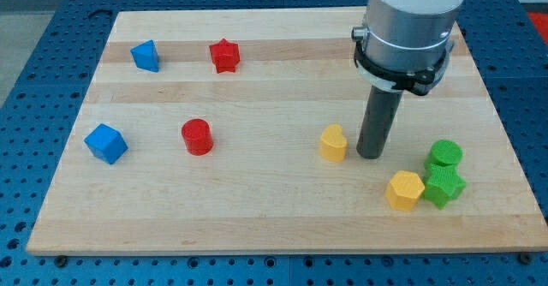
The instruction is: Move the yellow heart towards the bottom center
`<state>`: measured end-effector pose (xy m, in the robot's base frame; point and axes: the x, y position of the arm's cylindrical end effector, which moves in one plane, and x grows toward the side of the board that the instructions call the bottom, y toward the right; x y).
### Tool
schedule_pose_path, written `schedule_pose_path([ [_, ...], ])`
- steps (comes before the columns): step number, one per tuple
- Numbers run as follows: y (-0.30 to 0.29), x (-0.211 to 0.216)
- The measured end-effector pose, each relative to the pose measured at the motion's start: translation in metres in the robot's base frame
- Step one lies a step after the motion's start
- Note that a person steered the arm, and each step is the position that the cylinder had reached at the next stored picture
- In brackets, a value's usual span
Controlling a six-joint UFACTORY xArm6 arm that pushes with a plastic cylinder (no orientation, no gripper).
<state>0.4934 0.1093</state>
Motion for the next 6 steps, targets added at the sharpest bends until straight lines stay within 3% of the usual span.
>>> schedule_pose_path([
  [1, -0.002, -0.038],
  [2, -0.027, -0.047],
  [4, -0.059, 0.019],
  [6, -0.087, -0.003],
])
